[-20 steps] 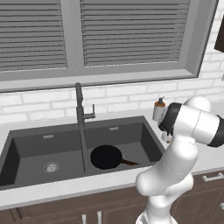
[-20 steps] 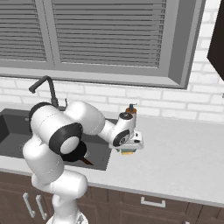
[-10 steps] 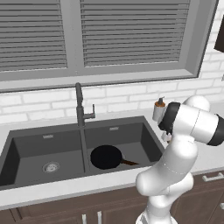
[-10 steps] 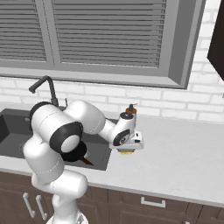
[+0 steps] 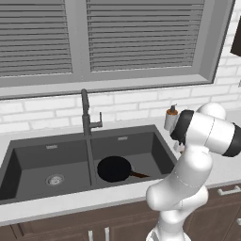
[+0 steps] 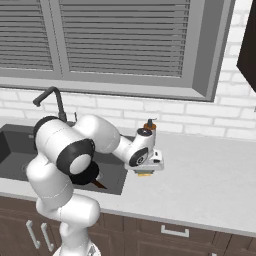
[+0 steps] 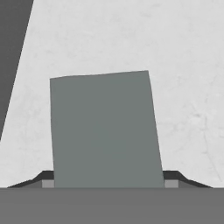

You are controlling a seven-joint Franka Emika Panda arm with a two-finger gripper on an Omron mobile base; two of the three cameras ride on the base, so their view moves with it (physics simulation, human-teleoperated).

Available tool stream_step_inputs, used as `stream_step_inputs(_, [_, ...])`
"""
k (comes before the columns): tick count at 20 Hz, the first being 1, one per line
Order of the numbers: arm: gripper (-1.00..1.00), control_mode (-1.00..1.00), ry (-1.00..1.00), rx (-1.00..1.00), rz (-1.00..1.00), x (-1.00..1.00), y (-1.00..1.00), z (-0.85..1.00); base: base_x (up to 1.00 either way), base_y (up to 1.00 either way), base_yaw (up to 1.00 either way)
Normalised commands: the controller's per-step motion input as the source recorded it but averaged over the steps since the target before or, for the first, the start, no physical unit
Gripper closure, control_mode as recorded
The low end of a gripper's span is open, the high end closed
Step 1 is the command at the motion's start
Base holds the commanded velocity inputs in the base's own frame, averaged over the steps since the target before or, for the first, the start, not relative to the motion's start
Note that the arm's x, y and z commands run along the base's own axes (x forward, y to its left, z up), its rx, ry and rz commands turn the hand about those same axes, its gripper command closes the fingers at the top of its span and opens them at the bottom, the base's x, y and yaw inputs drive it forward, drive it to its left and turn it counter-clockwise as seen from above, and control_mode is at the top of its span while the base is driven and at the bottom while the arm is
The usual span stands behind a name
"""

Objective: Pick the pan and sponge and place them into the sink. Then turn on the water.

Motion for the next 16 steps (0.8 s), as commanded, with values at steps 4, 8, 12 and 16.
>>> stream_step_inputs(4, [1.00,-1.00,0.00,0.00,0.00,-0.12,0.40,0.16,0.00,0.00,0.00])
stream_step_inputs(8, [1.00,-1.00,0.00,0.00,0.00,-0.23,0.68,0.21,0.00,0.00,0.00])
stream_step_inputs(12, [1.00,-1.00,0.00,0.00,0.00,-0.09,0.78,0.25,0.00,0.00,0.00])
stream_step_inputs(16, [1.00,-1.00,0.00,0.00,0.00,0.00,0.78,0.29,0.00,0.00,0.00])
